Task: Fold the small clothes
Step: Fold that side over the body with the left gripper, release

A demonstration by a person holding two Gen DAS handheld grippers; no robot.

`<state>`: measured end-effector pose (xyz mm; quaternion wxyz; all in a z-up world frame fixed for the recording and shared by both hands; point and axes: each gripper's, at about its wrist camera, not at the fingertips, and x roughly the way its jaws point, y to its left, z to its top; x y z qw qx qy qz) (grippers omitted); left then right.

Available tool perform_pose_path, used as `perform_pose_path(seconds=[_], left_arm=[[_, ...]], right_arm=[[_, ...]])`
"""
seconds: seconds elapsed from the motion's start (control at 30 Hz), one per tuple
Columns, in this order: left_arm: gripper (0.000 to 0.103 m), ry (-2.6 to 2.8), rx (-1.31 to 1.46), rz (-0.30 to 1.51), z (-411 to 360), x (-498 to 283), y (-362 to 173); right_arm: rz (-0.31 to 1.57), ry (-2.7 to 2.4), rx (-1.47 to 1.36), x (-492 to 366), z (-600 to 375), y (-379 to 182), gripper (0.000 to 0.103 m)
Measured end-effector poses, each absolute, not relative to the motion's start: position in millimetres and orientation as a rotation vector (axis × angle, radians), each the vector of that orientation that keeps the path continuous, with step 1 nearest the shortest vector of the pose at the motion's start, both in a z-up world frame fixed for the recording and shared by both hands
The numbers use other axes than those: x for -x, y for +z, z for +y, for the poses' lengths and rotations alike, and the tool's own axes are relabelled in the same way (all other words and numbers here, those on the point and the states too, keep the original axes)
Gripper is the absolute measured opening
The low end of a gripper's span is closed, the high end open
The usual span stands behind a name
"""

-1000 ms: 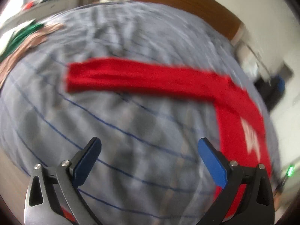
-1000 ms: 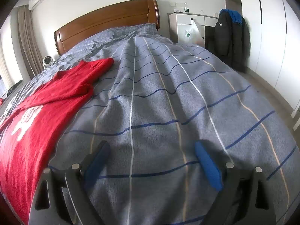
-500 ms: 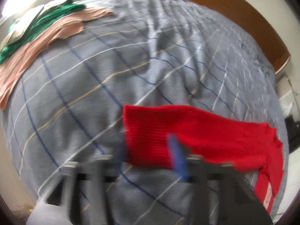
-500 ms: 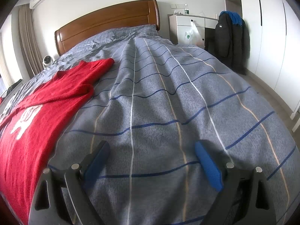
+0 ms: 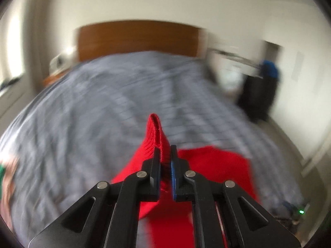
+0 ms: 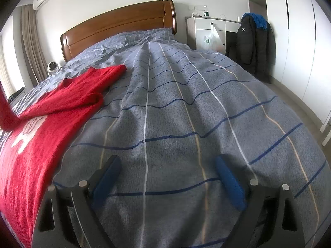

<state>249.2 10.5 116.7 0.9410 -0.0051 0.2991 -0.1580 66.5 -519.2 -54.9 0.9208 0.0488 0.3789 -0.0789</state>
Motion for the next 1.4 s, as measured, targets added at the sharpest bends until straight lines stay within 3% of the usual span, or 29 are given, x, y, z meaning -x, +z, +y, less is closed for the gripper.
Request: perform_pose_path(seconds=[0.1, 0.13, 0.17, 0.2, 0.23, 0.43, 0.6, 0.83, 0.9, 0.93, 0.97, 1.07, 1.17, 1.23, 1.3, 1.37, 1.4], left_arm=[[0.016, -0.446, -0.051, 0.65, -63, -255, 102], [0.034, -0.47, -0.054, 0.677, -75, -256, 92], [0.068, -0.477, -0.053, 0.713, -89, -259, 79], [0.078, -0.46, -0.045, 0.743, -96, -259, 64], [0.082, -0.453, -0.021, 0.738, -93, -255, 53], [0.082, -0.343, 0.054, 0.768, -11, -240, 11], [0.082, -0.179, 0.033, 0.901, 79, -237, -44], [0.08, -0.212, -0.078, 0.948, 52, -236, -93], [0.07, -0.159, -0.08, 0.929, 40, -244, -102], [0.054, -0.123, -0.077, 0.921, 42, -249, -109], [0.031, -0.058, -0.065, 0.907, 46, -253, -116], [0.021, -0.006, 0.16, 0.882, 74, -246, -129], [0.019, -0.016, 0.138, 0.873, 73, -239, -129], [0.022, -0.014, 0.123, 0.877, 73, -237, -128], [0.031, 0.007, 0.089, 0.878, 70, -233, -124], [0.069, 0.05, 0.038, 0.864, 67, -227, -118], [0.077, 0.066, 0.016, 0.848, 66, -219, -114]], right_arm=[[0.779, -0.162, -0.101, -66, -519, -55, 0.092], [0.778, -0.163, -0.101, -67, -519, -55, 0.092], [0.778, -0.163, -0.1, -67, -519, -55, 0.092], [0.778, -0.163, -0.1, -67, -519, -55, 0.092], [0.778, -0.163, -0.101, -67, -519, -55, 0.092], [0.767, -0.154, -0.108, -65, -521, -54, 0.092], [0.761, -0.155, -0.106, -64, -520, -54, 0.092], [0.76, -0.156, -0.106, -64, -520, -55, 0.092], [0.761, -0.157, -0.105, -63, -520, -55, 0.092], [0.761, -0.157, -0.104, -63, -520, -55, 0.092], [0.761, -0.158, -0.104, -64, -519, -55, 0.092], [0.762, -0.159, -0.102, -64, -520, -55, 0.092], [0.762, -0.16, -0.1, -64, -520, -55, 0.092], [0.761, -0.159, -0.102, -64, -520, -55, 0.092], [0.76, -0.159, -0.103, -64, -520, -55, 0.092], [0.759, -0.16, -0.103, -64, -520, -54, 0.092], [0.76, -0.159, -0.103, -64, -520, -55, 0.092]])
